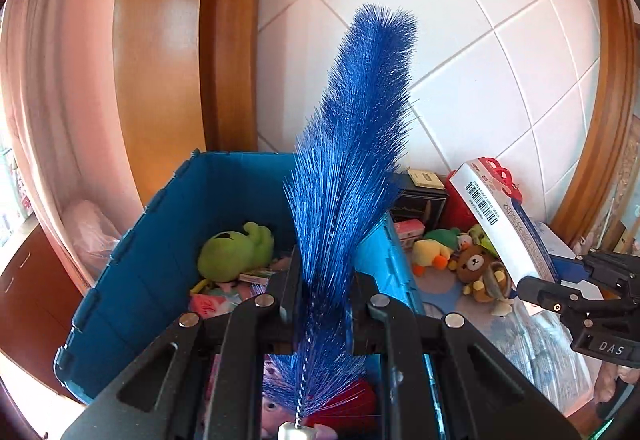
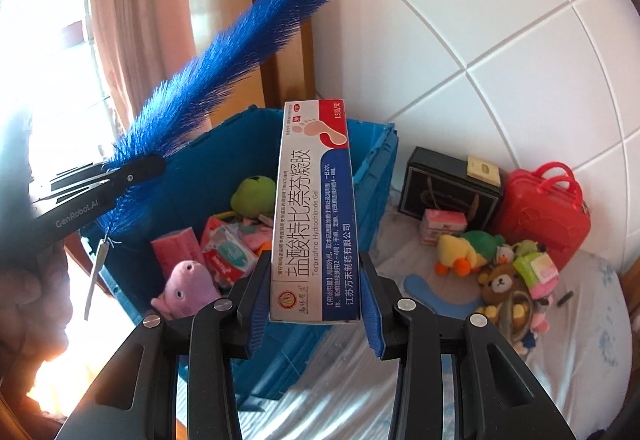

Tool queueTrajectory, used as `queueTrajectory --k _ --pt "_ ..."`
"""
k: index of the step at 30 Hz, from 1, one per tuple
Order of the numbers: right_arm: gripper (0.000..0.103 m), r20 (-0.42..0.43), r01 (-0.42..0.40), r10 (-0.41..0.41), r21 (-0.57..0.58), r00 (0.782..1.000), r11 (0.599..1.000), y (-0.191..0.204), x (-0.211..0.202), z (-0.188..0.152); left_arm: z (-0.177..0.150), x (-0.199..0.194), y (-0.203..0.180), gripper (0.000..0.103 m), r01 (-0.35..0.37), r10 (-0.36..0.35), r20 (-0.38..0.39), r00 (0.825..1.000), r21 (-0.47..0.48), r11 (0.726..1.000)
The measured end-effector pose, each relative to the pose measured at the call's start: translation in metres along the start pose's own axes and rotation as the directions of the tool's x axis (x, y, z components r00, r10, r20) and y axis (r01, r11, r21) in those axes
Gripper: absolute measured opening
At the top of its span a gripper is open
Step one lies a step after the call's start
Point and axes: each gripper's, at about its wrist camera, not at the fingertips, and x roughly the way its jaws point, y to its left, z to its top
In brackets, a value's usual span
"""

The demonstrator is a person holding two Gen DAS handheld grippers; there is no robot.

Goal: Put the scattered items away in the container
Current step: 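Carry the feather duster and ointment box over the blue crate with both tools, then open both tools to drop the duster and box into the crate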

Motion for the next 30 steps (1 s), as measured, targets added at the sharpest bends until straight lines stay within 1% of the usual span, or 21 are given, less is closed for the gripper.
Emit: queueTrajectory --k 9,19,25,26,27,28,29,30 --pt "0.039 0.009 -0.017 0.017 0.005 1.0 1.0 0.036 0.029 0.023 0.021 0.021 0.049 0.015 -0.011 0.011 -0.008 1.0 -0.017 1.0" --pt "0.039 -0.019 -0.023 0.023 0.015 1.0 1.0 0.06 0.062 0.034 0.027 0.037 0.071 0.015 -0.015 0.015 -0.015 1.0 -0.014 1.0" --pt "0.039 -0.023 -0.031 0.031 0.007 0.999 1.0 0.073 0.078 0.044 0.035 0.044 0.089 0.015 -0.009 0.008 -0.021 1.0 -0.033 0.999" --pt "0.039 -0.021 -0.034 0.034 0.006 0.999 0.999 0.075 0.08 0.046 0.038 0.045 0.093 0.017 -0.004 0.003 -0.018 1.0 -0.045 0.999" --pt "0.039 -0.015 -0.039 0.039 0.006 0.999 0.999 0.077 0.082 0.05 0.04 0.045 0.098 0.021 -0.001 0.0 -0.013 1.0 -0.062 0.998" --pt "0.039 -0.004 -0.04 0.04 0.006 0.999 0.999 0.078 0.083 0.054 0.043 0.045 0.103 0.042 -0.001 0.001 -0.01 1.0 -0.079 0.997" --pt "0.044 0.006 -0.033 0.033 0.004 0.999 0.999 0.079 0.084 0.056 0.045 0.045 0.107 0.071 -0.007 0.007 -0.002 1.0 -0.091 0.996" --pt "0.07 0.009 -0.028 0.028 0.003 1.0 1.0 0.08 0.086 0.059 0.046 0.042 0.11 0.083 -0.018 0.019 0.017 1.0 -0.105 0.994"
